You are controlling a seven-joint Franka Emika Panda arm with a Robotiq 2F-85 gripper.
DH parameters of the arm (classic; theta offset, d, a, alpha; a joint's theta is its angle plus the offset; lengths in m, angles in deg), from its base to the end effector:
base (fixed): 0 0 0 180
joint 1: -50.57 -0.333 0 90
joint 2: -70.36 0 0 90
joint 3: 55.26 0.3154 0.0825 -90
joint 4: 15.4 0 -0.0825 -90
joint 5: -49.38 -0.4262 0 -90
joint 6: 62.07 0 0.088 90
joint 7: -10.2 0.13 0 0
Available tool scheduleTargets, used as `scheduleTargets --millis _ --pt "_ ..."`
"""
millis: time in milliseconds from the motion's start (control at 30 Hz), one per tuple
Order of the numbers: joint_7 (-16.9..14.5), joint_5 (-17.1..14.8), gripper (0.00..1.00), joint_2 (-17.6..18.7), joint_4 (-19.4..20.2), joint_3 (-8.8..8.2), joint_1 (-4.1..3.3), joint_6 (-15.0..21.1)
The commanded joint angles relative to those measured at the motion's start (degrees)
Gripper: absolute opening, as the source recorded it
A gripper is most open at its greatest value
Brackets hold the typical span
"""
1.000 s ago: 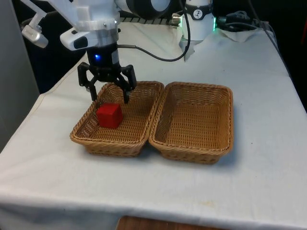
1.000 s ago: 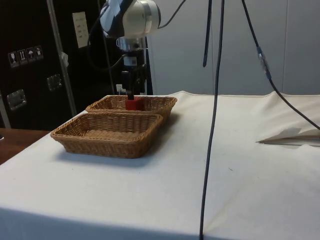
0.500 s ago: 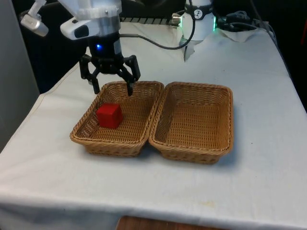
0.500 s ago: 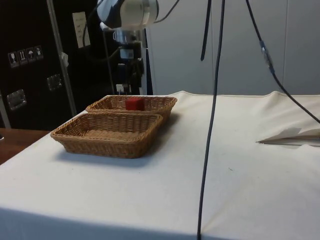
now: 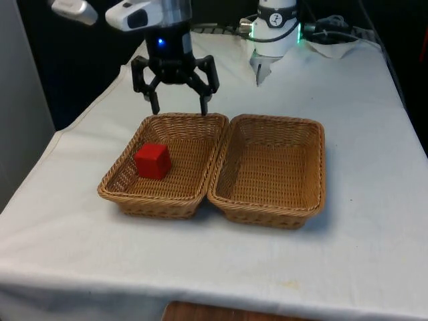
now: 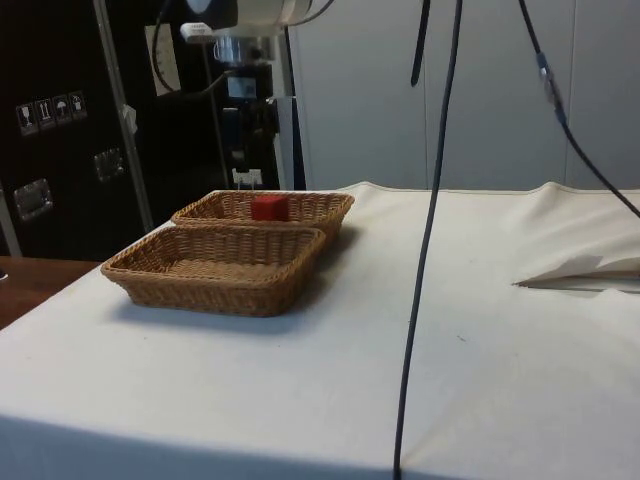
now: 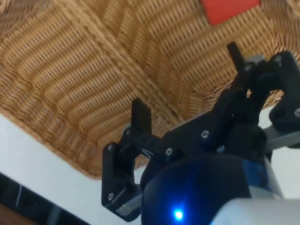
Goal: Pick up the red cube and place it into the right basket.
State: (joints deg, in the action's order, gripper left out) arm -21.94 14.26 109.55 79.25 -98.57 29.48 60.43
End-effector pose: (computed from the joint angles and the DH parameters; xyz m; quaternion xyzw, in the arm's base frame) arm 0.6907 -0.1860 0.2499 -0.9991 0.0212 -0.0262 0.0238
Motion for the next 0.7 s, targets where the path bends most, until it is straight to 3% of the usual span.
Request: scheduleTargets --millis 0,33,167,300,333,367,533,567,600,667 --pt "0.5 0.5 1.0 -0.6 0.3 0.11 -0.23 0.0" --pt "1.7 1.7 1.0 -2.2 1.8 -0.11 -1.6 0.4" --pt "3.4 3.7 1.0 -4.4 3.2 0.57 -2.46 0.5" --pt "5.4 6.1 1.0 -7.0 4.8 1.6 -3.15 0.7" --pt "5.1 6.0 1.0 -6.6 4.1 2.23 -2.35 0.0" --pt "5.7 6.6 1.0 -7.5 5.1 1.83 -3.21 0.7" --pt "8.0 9.5 1.0 -10.7 7.1 3.32 -3.9 0.8" --pt "7.7 9.2 1.0 -10.4 6.5 3.95 -2.98 0.1" --pt "8.4 9.9 1.0 -11.2 7.4 3.55 -3.95 0.8" --pt "9.3 10.9 1.0 -12.4 8.0 4.18 -4.13 0.7"
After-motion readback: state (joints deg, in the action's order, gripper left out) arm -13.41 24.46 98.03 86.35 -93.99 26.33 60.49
